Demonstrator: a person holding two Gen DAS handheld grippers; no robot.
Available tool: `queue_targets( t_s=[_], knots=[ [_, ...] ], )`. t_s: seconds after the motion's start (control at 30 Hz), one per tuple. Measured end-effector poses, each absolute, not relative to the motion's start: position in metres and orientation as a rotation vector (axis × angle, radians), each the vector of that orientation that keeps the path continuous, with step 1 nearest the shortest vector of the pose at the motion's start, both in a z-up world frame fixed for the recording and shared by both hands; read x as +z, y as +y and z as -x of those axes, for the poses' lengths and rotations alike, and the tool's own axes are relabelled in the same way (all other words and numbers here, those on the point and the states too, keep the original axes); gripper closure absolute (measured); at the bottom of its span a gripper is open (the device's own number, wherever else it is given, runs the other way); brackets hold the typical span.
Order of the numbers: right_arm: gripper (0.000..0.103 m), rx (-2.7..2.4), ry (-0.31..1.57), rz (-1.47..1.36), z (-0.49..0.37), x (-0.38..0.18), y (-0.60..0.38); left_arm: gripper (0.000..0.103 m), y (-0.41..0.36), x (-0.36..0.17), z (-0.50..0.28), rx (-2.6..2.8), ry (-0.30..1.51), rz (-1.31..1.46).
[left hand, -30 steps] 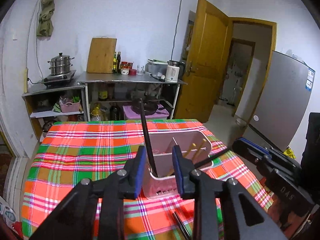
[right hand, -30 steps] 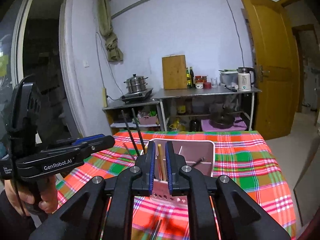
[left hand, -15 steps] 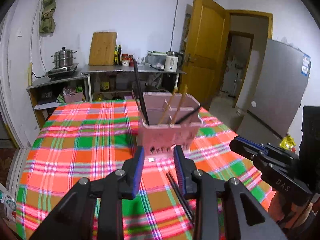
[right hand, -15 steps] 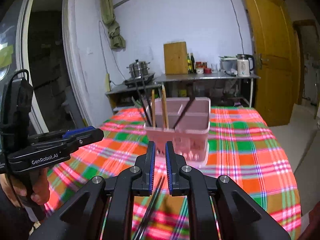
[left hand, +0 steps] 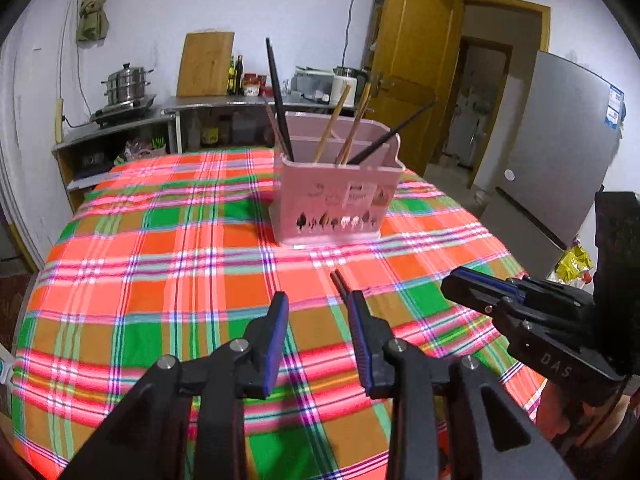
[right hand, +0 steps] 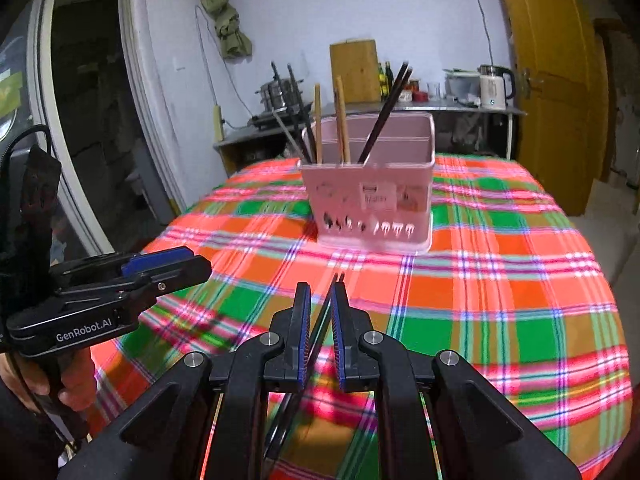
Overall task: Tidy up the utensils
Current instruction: 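Close the right tool on a black chopstick while the left tool grasps the last one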
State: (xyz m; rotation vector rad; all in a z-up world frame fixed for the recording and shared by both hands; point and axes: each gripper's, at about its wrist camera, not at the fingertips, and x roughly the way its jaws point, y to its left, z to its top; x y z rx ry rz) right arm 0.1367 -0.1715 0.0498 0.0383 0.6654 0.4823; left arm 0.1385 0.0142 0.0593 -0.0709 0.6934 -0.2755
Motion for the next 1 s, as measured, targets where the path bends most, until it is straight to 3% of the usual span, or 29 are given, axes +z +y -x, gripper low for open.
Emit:
queue_targets(
  t_s=[0.57, 1.0],
  knots=[
    [0.093, 0.486, 0.883, 0.001, -0.159, -0.006, -0.146, 0.071, 0.026, 0.025, -0.15, -0.26, 0.789, 0.12],
    [0.093, 0.463, 0.928, -0.017, -0.169, -0.017, -0.148, 0.071, 0.019, 0.015, -0.161, -0.278, 0.832, 0.14]
  ],
)
